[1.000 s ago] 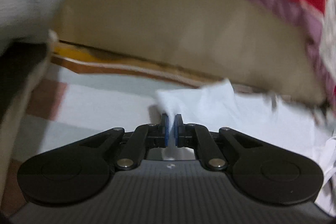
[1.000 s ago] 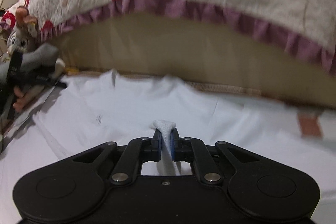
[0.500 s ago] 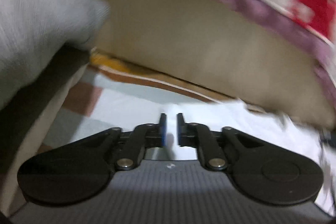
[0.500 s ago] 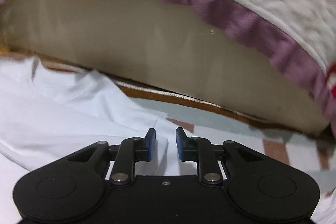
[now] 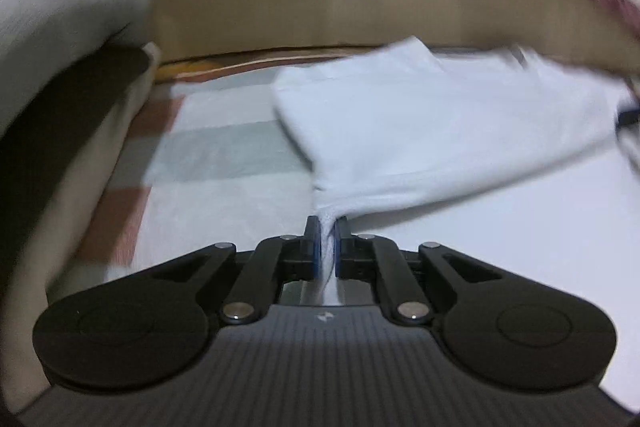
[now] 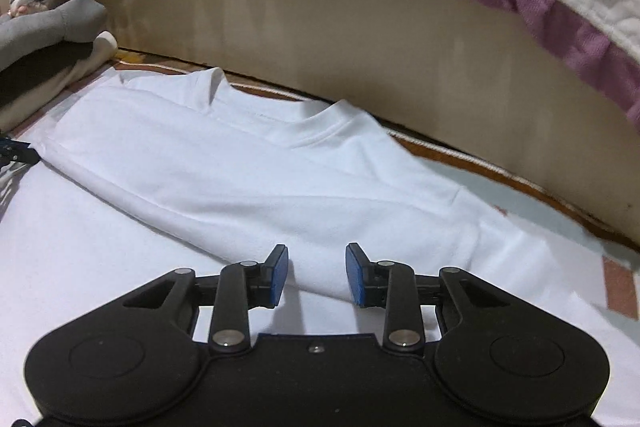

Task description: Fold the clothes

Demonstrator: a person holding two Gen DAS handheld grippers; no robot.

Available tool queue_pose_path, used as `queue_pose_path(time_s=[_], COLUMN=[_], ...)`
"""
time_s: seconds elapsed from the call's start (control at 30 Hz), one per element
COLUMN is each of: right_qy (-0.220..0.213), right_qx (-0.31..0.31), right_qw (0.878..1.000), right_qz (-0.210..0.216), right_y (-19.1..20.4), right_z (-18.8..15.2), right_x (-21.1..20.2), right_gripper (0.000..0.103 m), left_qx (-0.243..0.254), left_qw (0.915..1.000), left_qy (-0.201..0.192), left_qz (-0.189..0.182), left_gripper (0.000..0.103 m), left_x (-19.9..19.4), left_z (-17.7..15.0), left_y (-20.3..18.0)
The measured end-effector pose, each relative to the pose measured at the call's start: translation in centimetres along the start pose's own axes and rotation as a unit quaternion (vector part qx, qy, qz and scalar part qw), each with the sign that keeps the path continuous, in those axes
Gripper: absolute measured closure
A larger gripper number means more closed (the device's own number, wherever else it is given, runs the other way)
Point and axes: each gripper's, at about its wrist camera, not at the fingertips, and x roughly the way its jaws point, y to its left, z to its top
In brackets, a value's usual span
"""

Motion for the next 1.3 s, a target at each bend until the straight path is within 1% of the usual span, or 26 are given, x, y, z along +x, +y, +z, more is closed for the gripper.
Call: queue_pose_path(time_s=[0.03, 0.1, 0.13, 0.23, 0.27, 0.3, 0.33, 0.4, 0.47, 0.53, 0.6, 0.63, 0.67, 0.73, 0.83, 0.9, 0.93, 0.97, 1.0, 1.03, 1.07, 1.1, 1.17, 1.23, 1.27, 1.3], right_qy=[0.003, 0.008, 0.011, 0.02, 0.022, 0.024, 0.026, 0.032, 0.037, 0.042, 0.048, 0.05, 0.048, 0.033, 0.017, 0.01, 0.005, 0.0, 0.007, 0.013, 0.009, 0.004, -0.041, -0.057, -0.041, -0.015], right_qx=[0.004, 0.012, 0.016, 0.011, 0.011, 0.011, 0.011, 0.011, 0.016, 0.018, 0.034, 0.064, 0.102, 0.178, 0.264, 0.302, 0.303, 0.304, 0.282, 0.261, 0.256, 0.252, 0.27, 0.288, 0.274, 0.248], right_qw=[1.0, 1.0, 1.0, 1.0, 1.0, 1.0, 1.0, 0.999, 0.999, 0.999, 0.998, 0.997, 0.994, 0.983, 0.964, 0.953, 0.953, 0.953, 0.959, 0.965, 0.967, 0.968, 0.962, 0.956, 0.961, 0.968], right_qz=[0.0, 0.0, 0.0, -0.007, -0.009, -0.011, -0.013, -0.016, -0.016, -0.021, -0.019, -0.011, -0.001, 0.013, 0.016, 0.01, 0.011, 0.012, 0.009, 0.005, 0.007, 0.008, 0.012, 0.008, -0.008, -0.04], right_y=[0.1, 0.3, 0.3, 0.8, 0.8, 0.8, 0.8, 0.6, 0.2, 0.0, -0.4, -1.0, -1.6, -3.0, -4.9, -5.8, -5.9, -5.9, -5.5, -5.2, -5.2, -5.1, -5.6, -6.5, -6.9, -7.2], right_z=[-0.1, -0.4, -0.5, -1.4, -1.6, -1.7, -1.9, -2.0, -2.1, -2.1, -2.2, -2.3, -2.5, -3.2, -4.4, -4.9, -4.9, -4.9, -4.5, -4.2, -3.8, -3.5, -3.3, -3.5, -3.4, -3.6], right_x=[0.2, 0.7, 0.9, 0.9, 0.7, 0.5, 0.3, 0.1, 0.0, -0.3, -0.6, -0.9, -1.3, -2.0, -2.3, -2.1, -1.9, -1.7, -1.3, -0.9, -1.0, -1.1, -3.1, -5.0, -5.2, -5.1], right_gripper=[0.067, 0.067, 0.066, 0.063, 0.063, 0.062, 0.062, 0.062, 0.062, 0.062, 0.062, 0.058, 0.05, 0.041, 0.04, 0.04, 0.04, 0.049, 0.061, 0.081, 0.1, 0.101, 0.101, 0.101, 0.101, 0.101], left_qx=[-0.018, -0.079, -0.12, -0.188, -0.181, -0.175, -0.174, -0.169, -0.148, -0.124, -0.118, -0.113, -0.103, -0.083, -0.06, -0.058, -0.056, -0.053, -0.042, -0.031, -0.021, -0.018, -0.034, -0.053, -0.056, -0.059], left_qw=[0.9998, 0.9967, 0.9926, 0.9815, 0.9831, 0.9844, 0.9848, 0.9855, 0.9877, 0.9904, 0.9923, 0.9922, 0.9925, 0.9919, 0.9933, 0.9939, 0.9943, 0.9946, 0.9955, 0.9964, 0.997, 0.9973, 0.9969, 0.9956, 0.9954, 0.9952], left_qy=[-0.008, -0.018, -0.013, -0.01, -0.005, -0.001, -0.001, 0.005, 0.018, 0.015, -0.029, -0.052, -0.063, -0.083, -0.066, -0.037, -0.018, -0.006, -0.017, -0.021, -0.023, -0.021, -0.014, -0.01, -0.007, -0.004], left_qz=[0.007, -0.002, -0.013, -0.033, -0.026, -0.017, -0.005, 0.011, 0.048, 0.061, 0.023, 0.0, -0.016, -0.048, -0.074, -0.086, -0.089, -0.089, -0.083, -0.077, -0.071, -0.067, -0.07, -0.077, -0.077, -0.077], left_gripper=[0.097, 0.096, 0.096, 0.092, 0.089, 0.08, 0.077, 0.076, 0.078, 0.078, 0.074, 0.074, 0.072, 0.07, 0.07, 0.07, 0.07, 0.069, 0.069, 0.069, 0.069, 0.069, 0.069, 0.069, 0.069, 0.069], left_x=[-0.3, -0.8, -0.6, -0.6, -0.7, -0.9, -1.3, -2.0, -2.4, -3.4, -4.6, -4.9, -4.6, -3.8, -0.7, 1.0, 1.9, 2.5, 2.6, 2.5, 2.5, 2.5, 2.5, 2.6, 2.6, 2.5], left_z=[-0.1, -0.6, -1.1, -2.2, -2.0, -1.7, -1.5, -1.1, -0.5, 0.0, 0.3, 0.4, 0.6, 1.1, 1.8, 1.7, 1.3, 0.9, 0.5, 0.2, 0.0, 0.0, 0.0, 0.0, 0.1, 0.3], left_y=[0.6, 2.3, 3.3, 5.0, 4.9, 4.7, 4.6, 4.4, 3.9, 3.6, 3.3, 3.0, 2.5, 1.4, -0.5, -1.3, -1.6, -1.8, -2.0, -2.3, -2.6, -2.7, -2.4, -1.9, -1.8, -1.8])
